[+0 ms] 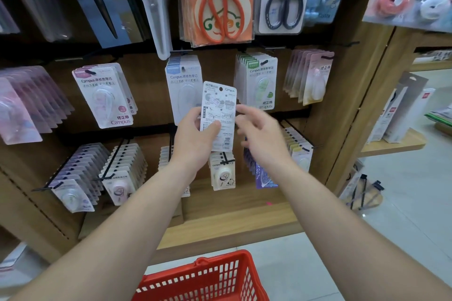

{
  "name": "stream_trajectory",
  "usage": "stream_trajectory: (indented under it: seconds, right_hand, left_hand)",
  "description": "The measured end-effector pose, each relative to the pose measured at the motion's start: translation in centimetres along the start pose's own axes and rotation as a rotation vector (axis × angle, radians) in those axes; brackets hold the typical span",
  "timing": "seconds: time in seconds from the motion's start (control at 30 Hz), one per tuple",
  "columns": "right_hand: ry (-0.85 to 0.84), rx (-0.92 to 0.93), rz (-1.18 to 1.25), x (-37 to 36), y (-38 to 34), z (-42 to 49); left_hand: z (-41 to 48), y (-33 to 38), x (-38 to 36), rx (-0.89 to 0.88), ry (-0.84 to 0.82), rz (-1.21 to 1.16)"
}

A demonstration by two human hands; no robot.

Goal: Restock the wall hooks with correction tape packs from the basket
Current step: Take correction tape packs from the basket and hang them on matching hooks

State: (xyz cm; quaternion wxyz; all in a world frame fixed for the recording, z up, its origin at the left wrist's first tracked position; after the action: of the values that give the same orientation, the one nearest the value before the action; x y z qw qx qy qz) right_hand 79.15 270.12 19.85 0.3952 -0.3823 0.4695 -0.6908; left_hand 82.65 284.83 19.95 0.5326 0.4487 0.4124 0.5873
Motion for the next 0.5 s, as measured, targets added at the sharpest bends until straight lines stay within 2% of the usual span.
stream_trajectory:
  seconds: [0.1,0.23,0.5]
  right_hand:
    - [-0.132,-0.064,0.083,-1.2,0.4,-0.9]
    - [-0.101,-0.152,0.229,-0.7,0.6,-1.0]
    - [-0.06,-0.176,0.368,0.9,2.1,-0.3]
  left_hand:
    - [-0.8,0.0,-0.7,0.033,-0.09,-0.053]
    - [-1.4,0.0,-1.0,0.055,-0.149,-0.067]
    - [-0.9,0.1,-1.1,0.022,-0.009,0.056]
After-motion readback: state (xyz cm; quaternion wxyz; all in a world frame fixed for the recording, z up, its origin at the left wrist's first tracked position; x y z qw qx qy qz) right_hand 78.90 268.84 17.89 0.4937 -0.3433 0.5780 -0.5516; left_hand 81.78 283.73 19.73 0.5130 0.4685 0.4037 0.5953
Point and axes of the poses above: each hand's wrist, its own z-axis towards the middle knuckle, its own x-axis out of the back of the hand, y = z × x, the point moved 2 cm from there along z, towards the middle knuckle, and after that the axes turned 5 degrees about y, right-handed, at the moved point
